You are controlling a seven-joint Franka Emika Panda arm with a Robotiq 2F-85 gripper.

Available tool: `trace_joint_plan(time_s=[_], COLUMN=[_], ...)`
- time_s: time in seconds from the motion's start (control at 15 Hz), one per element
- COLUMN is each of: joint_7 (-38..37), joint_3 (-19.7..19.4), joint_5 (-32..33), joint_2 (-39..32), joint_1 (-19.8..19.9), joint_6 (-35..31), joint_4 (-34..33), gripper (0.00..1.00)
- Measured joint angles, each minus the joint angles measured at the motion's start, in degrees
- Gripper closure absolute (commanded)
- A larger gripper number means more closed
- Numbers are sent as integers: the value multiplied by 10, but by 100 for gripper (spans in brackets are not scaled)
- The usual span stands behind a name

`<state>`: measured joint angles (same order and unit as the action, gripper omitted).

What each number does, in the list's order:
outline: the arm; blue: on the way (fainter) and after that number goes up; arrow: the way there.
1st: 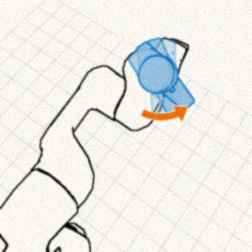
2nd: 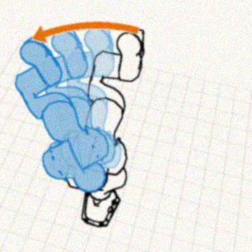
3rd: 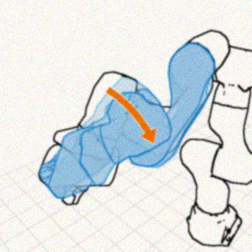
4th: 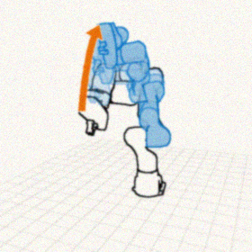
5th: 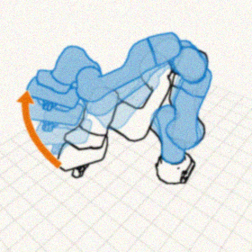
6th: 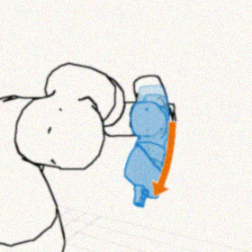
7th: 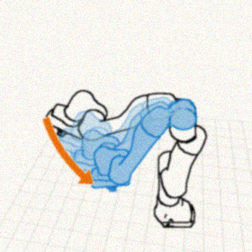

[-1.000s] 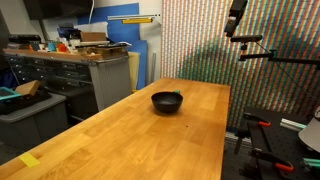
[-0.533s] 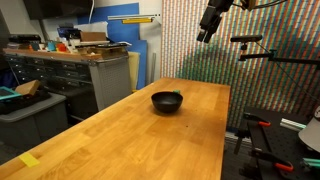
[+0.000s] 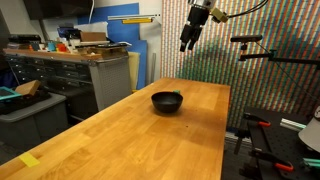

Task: Place the block in the bowl

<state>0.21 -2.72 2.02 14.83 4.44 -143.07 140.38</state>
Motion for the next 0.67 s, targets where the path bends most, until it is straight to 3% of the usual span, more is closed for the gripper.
trace_joint_plan(time_s=[0.67], joint_7=[10], joint_3=[-39], joint_5=[3], joint_2=[-173], joint_1=[20], joint_6=[-25], joint_4=[-128], gripper=[0])
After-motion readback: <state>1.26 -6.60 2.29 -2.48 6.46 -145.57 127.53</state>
